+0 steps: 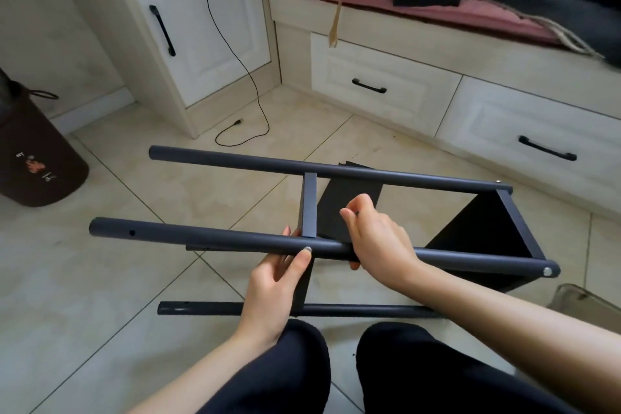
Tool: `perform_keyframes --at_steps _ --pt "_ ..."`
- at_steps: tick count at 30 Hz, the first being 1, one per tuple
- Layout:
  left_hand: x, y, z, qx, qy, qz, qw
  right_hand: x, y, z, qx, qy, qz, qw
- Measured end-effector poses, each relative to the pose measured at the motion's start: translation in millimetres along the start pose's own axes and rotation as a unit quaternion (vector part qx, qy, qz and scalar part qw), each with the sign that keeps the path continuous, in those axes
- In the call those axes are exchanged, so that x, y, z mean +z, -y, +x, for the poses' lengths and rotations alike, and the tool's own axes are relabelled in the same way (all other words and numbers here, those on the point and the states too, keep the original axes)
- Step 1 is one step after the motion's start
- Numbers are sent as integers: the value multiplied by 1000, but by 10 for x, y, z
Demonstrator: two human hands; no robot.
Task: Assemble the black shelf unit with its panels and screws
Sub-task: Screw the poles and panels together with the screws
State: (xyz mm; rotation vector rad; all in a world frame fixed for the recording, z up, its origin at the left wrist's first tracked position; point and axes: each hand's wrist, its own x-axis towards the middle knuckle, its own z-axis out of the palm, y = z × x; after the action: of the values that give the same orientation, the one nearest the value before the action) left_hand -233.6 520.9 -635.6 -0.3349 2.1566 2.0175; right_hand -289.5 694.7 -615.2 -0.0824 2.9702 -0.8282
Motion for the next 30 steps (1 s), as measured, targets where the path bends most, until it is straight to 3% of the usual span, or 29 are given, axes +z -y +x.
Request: perform_keyframes --at_steps 5,10,15,18,20,22,25,27,30 --pt "1 125 50 -68 -9 -2 998 136 -47 -4 -12 18 -22 1000" --pt "-17 148 109 -67 -1 25 997 185 -93 18 -17 7 -27 999" --pt "-145 21 164 -41 -12 172 984 149 -113 66 9 29 9 999" --pt "-186 -127 158 6 -34 358 933 148 -111 58 9 32 6 999" --pt "-204 -256 192 82 -84 500 858 144 -112 51 4 37 6 999" --pt "-255 -339 271 168 -105 560 804 123 -111 52 5 46 3 999" --pt "-348 -448 404 301 -28 554 776 92 -106 66 15 65 16 998" --pt "-407 -474 526 368 59 567 735 89 -99 66 10 68 11 998" --pt "-455 -519 767 344 200 610 685 99 -83 51 -6 63 -12 998"
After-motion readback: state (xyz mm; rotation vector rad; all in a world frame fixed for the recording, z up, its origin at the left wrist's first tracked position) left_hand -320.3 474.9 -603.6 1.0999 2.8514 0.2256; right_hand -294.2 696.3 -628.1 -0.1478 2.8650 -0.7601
